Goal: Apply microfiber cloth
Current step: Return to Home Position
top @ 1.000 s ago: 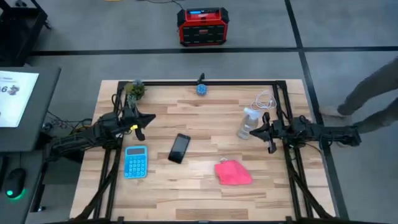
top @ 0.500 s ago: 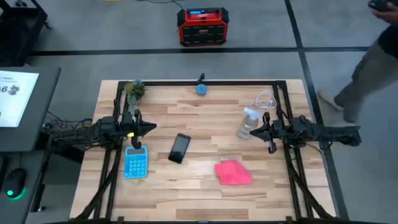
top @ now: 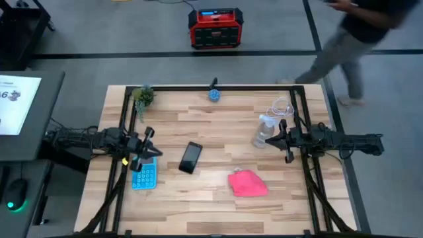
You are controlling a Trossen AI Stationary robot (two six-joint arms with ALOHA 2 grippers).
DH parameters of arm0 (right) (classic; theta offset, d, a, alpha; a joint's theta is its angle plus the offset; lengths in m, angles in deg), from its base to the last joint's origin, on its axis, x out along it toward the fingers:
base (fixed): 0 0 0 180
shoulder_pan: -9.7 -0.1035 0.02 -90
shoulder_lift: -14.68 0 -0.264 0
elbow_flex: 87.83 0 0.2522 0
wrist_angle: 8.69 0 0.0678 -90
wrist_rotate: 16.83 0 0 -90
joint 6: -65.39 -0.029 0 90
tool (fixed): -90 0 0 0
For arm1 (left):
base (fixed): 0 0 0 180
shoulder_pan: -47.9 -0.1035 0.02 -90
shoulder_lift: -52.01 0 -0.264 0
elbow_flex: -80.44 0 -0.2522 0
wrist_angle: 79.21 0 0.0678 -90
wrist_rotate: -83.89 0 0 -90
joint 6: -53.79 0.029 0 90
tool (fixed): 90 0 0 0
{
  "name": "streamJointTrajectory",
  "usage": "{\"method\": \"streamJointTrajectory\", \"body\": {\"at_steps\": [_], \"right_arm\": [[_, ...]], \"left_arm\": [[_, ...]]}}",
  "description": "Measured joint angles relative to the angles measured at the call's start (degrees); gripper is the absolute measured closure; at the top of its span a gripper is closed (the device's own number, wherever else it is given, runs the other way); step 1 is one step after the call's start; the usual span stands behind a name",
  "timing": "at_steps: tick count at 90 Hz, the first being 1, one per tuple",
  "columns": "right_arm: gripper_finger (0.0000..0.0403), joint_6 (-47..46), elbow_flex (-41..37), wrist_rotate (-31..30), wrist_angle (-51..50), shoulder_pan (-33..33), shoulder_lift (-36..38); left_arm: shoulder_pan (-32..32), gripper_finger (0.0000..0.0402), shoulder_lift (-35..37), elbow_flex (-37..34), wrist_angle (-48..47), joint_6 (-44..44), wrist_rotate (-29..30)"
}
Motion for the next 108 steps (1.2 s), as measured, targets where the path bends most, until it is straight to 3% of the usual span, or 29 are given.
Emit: {"method": "streamJointTrajectory", "body": {"at_steps": [108], "right_arm": [[0.0403,0.0,0.0,0.0,-0.1,0.0,0.0]], "left_arm": [[1.1,0.0402,-0.4,0.0,-0.2,-3.9,1.7]]}}
